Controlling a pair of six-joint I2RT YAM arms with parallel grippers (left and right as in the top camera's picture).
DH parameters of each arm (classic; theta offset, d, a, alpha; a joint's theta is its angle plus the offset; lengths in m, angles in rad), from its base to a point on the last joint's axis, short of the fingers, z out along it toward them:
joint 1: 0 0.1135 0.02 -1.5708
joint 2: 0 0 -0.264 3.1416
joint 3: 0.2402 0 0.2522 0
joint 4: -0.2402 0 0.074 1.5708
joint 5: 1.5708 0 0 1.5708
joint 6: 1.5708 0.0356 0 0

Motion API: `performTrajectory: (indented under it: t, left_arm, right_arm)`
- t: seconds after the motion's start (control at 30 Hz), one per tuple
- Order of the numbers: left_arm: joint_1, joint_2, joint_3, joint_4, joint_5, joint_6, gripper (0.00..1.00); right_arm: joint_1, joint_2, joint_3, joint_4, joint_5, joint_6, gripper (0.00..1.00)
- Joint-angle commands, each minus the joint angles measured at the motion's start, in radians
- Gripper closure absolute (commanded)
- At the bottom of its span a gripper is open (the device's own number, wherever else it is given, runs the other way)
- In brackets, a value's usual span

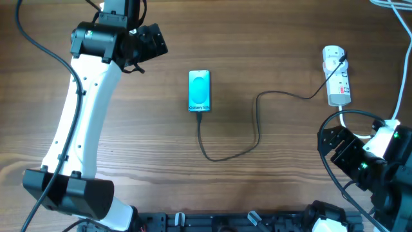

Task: Plug charger to phone and switch on socket

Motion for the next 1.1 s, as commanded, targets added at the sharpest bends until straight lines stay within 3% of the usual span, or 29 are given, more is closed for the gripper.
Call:
performTrajectory:
  t: [0.0, 0.53, 0.8, 1.07]
  left_arm:
    - [-0.001, 0.003, -0.006, 0.002, -0.01, -0.009, 0.0]
    - [-0.001, 0.003, -0.006, 0.002, -0.01, -0.009, 0.0]
    - [-0.001, 0.003, -0.006, 0.002, -0.009, -0.009, 0.0]
    - [-0.001, 0.003, -0.006, 0.002, -0.009, -0.009, 0.0]
  right_arm:
    - [0.004, 0.005, -0.005, -0.001, 0.001, -0.001, 0.0]
    - [0.004, 0.004, -0.005, 0.008, -0.055, -0.233, 0.0]
    - [0.006, -0.021, -0.006, 0.038, -0.073, -0.233, 0.0]
    - [0.285, -0.256, -0.086, 0.247, -0.064, -0.232, 0.0]
